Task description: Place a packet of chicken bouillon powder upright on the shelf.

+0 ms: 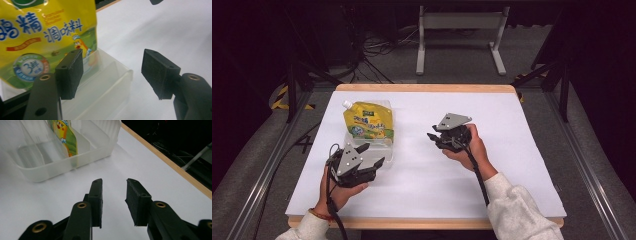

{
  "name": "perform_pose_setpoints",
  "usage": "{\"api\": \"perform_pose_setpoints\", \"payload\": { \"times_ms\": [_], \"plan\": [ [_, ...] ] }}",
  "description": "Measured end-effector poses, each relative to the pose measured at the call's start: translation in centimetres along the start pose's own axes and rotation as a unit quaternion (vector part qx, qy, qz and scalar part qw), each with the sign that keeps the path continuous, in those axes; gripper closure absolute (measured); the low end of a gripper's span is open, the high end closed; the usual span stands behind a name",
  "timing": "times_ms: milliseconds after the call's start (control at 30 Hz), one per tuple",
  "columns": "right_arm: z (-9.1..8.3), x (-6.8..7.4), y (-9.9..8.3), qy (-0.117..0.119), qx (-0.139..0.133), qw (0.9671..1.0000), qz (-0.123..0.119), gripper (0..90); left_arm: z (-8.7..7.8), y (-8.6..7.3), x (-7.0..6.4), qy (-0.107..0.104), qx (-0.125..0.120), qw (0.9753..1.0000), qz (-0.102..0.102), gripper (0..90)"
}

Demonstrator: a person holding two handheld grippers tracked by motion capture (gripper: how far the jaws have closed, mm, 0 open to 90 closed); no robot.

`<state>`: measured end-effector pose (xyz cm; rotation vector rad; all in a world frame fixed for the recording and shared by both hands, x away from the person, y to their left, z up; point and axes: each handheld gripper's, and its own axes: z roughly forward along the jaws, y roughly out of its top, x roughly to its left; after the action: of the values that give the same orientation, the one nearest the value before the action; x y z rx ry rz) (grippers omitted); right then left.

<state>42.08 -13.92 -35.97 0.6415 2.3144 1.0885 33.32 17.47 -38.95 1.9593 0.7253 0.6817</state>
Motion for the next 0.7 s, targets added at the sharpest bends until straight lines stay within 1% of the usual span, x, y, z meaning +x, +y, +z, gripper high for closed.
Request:
{"api": "perform_pose_setpoints", "payload": {
  "times_ms": [67, 133, 167, 233, 267, 333, 433, 467, 500, 533, 600, 700],
  "plan": [
    [-0.2, 0.0, -0.2, -0.003, 0.002, 1.0000, -0.002, 64.6, 0.0, 0.0, -0.3, -0.008, 0.000, 1.0000, 0.001, 32.9],
    [-0.5, -0.2, -0.4, -0.003, 0.006, 1.0000, 0.001, 62.8, 0.1, 0.1, -0.6, -0.012, 0.000, 0.9999, 0.005, 31.6],
    [-0.6, -0.2, -0.5, -0.003, 0.008, 1.0000, 0.000, 62.4, 0.1, 0.1, -0.9, -0.018, 0.001, 0.9998, 0.007, 31.4],
    [-0.8, -0.3, -0.7, -0.006, 0.009, 0.9999, -0.005, 61.6, 0.2, 0.1, -1.4, -0.024, 0.003, 0.9996, 0.014, 30.8],
    [-0.8, -0.3, -0.7, -0.006, 0.009, 0.9999, -0.005, 61.6, 0.2, 0.1, -1.4, -0.024, 0.003, 0.9996, 0.014, 30.6],
    [-1.1, -0.3, -0.8, -0.007, 0.012, 0.9999, -0.008, 60.3, 0.3, 0.1, -1.8, -0.031, 0.003, 0.9994, 0.017, 30.3],
    [-1.4, -0.2, -1.2, -0.009, 0.020, 0.9996, -0.015, 58.1, 0.4, 0.1, -2.1, -0.037, 0.005, 0.9990, 0.023, 28.7],
    [-1.6, -0.2, -1.3, -0.011, 0.024, 0.9995, -0.019, 56.7, 0.5, 0.1, -2.4, -0.043, 0.008, 0.9987, 0.025, 28.1],
    [-1.6, -0.2, -1.3, -0.011, 0.024, 0.9995, -0.019, 56.7, 0.5, 0.1, -2.4, -0.043, 0.008, 0.9987, 0.025, 27.7],
    [-1.6, -0.2, -1.4, -0.013, 0.027, 0.9993, -0.022, 56.0, 0.6, 0.1, -2.6, -0.048, 0.009, 0.9984, 0.028, 27.7],
    [-1.8, -0.2, -1.7, -0.014, 0.034, 0.9991, -0.023, 53.6, 0.7, 0.1, -2.8, -0.052, 0.012, 0.9981, 0.030, 26.7],
    [-2.1, -0.3, -2.1, -0.019, 0.045, 0.9983, -0.031, 51.2, 0.8, 0.0, -3.1, -0.057, 0.016, 0.9977, 0.035, 25.5]
  ]
}}
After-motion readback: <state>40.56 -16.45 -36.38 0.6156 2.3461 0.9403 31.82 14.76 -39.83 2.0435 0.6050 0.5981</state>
